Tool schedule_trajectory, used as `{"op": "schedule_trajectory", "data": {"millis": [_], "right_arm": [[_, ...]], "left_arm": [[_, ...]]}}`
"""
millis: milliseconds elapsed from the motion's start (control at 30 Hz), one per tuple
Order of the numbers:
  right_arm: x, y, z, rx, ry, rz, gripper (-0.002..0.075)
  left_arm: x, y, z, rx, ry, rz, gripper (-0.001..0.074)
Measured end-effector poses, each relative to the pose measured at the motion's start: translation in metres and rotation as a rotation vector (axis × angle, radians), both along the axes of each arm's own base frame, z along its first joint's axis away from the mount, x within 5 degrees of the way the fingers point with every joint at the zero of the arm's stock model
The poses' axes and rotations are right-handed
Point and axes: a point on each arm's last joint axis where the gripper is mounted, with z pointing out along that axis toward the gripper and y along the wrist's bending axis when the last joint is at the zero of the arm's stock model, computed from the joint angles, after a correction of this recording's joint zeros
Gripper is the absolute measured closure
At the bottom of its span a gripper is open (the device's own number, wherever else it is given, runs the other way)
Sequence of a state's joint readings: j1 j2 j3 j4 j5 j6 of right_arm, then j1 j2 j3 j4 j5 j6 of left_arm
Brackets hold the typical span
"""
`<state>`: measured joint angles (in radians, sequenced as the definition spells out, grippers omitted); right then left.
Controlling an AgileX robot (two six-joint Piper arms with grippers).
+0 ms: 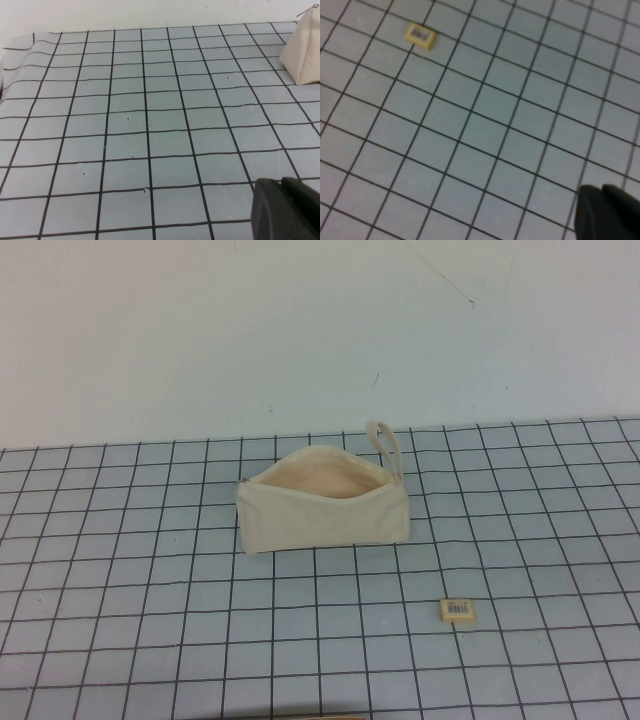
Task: Put eraser into pencil case
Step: Pick up the eraser from the table
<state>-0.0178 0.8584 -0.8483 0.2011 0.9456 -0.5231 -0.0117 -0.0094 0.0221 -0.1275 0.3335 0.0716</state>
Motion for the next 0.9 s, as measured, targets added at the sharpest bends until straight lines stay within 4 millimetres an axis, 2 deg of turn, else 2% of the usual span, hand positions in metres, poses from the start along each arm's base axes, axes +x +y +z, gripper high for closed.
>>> {"op": "schedule_trajectory", "data": {"millis": [33, 67, 167, 233, 400, 467, 600, 700, 900], "right_arm": [[0.008, 0.002, -0.004, 0.004, 0.019, 0.021, 0.0726], [0.026, 0.007, -0.013, 0.004, 0.033, 0.077, 0.0714], [0.048, 0.017, -0.024, -0.019, 0.011, 0.17, 0.0657], [0.062, 0.027, -0.033, -0.033, 0.009, 0.235, 0.0581], [0.087, 0.061, -0.065, -0.114, 0.05, 0.466, 0.033], [0.093, 0.078, -0.08, -0.157, 0.063, 0.582, 0.027], [0.104, 0.107, -0.111, -0.24, 0.064, 0.769, 0.0227], [0.115, 0.123, -0.124, -0.279, 0.057, 0.855, 0.0221], [0.149, 0.144, -0.146, -0.282, 0.092, 0.874, 0.0218]], "left_arm": [[0.0, 0.0, 0.0, 0.0, 0.0, 0.0, 0.0738], [0.0, 0.0, 0.0, 0.0, 0.0, 0.0, 0.0737], [0.0, 0.0, 0.0, 0.0, 0.0, 0.0, 0.0737], [0.0, 0.0, 0.0, 0.0, 0.0, 0.0, 0.0737], [0.0, 0.0, 0.0, 0.0, 0.0, 0.0, 0.0737], [0.0, 0.0, 0.0, 0.0, 0.0, 0.0, 0.0737], [0.0, 0.0, 0.0, 0.0, 0.0, 0.0, 0.0737], [0.0, 0.0, 0.0, 0.0, 0.0, 0.0, 0.0737], [0.0, 0.0, 0.001, 0.0, -0.002, 0.0, 0.0737]]}}
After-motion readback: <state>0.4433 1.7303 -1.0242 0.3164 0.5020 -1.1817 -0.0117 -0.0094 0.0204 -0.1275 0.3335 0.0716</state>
